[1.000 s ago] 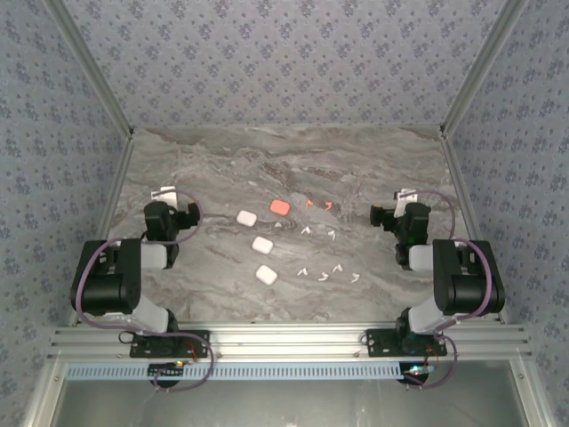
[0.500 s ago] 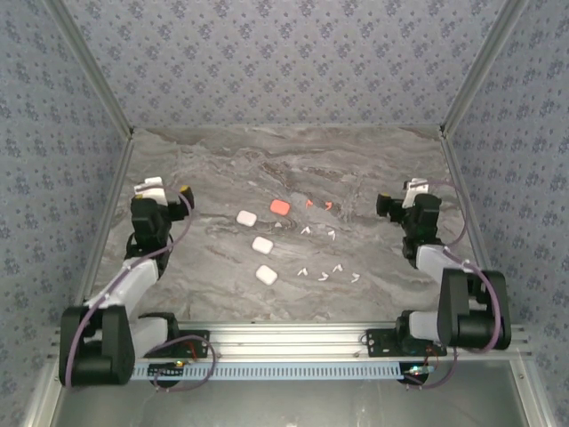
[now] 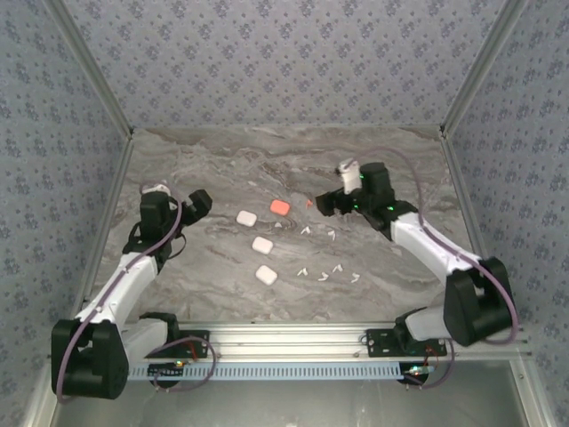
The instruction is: Insert wireless bluetooth earbuds into charging case
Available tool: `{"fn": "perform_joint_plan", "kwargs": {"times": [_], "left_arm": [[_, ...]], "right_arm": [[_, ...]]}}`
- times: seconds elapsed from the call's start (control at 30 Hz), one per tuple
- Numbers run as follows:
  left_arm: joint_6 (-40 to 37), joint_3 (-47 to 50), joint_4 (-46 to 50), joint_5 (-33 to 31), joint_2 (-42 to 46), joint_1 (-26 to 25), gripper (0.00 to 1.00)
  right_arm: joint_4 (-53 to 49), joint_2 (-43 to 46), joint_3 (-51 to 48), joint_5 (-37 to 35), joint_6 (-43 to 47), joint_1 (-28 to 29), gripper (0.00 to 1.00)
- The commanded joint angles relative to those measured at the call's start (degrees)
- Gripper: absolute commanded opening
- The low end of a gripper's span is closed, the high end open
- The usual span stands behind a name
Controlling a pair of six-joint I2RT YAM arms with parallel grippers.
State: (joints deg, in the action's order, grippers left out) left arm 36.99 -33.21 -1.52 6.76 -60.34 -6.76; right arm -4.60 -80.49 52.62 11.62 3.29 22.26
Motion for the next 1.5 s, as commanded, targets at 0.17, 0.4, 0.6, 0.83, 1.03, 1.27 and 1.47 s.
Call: {"fn": "perform_joint_plan", "kwargs": {"times": [0.17, 0.4, 0.6, 0.83, 1.03, 1.27, 1.47], "left_arm": [[5.5, -4.4, 1.2, 3.5, -3.5, -3.8, 0.99], [5.7, -5.4, 2.3, 1.3, -2.7, -4.8, 0.99], [6.1, -5.1, 3.5, -0.3, -1.1, -4.8, 0.99], [5.5, -5.5, 4.8, -1.4, -0.5, -4.8, 0.99], [5.4, -5.8, 5.3, -1.7, -0.8, -4.8, 0.99], [5.5, -5.7, 5.6, -2.1, -0.8, -4.8, 0.99], [5.2, -6.0, 6.1, -2.0, -0.7, -4.8, 0.99]], "right_arm": [[-19.9, -20.7, 21.4, 2.3, 12.7, 8.5, 1.00], [-23.8, -34.0, 33.5, -0.5, 15.1, 12.4, 0.99], [-24.6, -40.9, 38.8, -3.3, 14.8, 13.5, 0.94], [-25.4, -44.5, 41.1, -3.1, 14.3, 13.7, 0.89], [-26.1, -46.4, 42.5, -3.4, 14.5, 13.8, 0.83], [-25.3, -46.6, 41.9, -4.8, 15.2, 14.3, 0.72], [-23.7, -44.9, 39.9, -5.3, 16.2, 14.6, 0.53]]}}
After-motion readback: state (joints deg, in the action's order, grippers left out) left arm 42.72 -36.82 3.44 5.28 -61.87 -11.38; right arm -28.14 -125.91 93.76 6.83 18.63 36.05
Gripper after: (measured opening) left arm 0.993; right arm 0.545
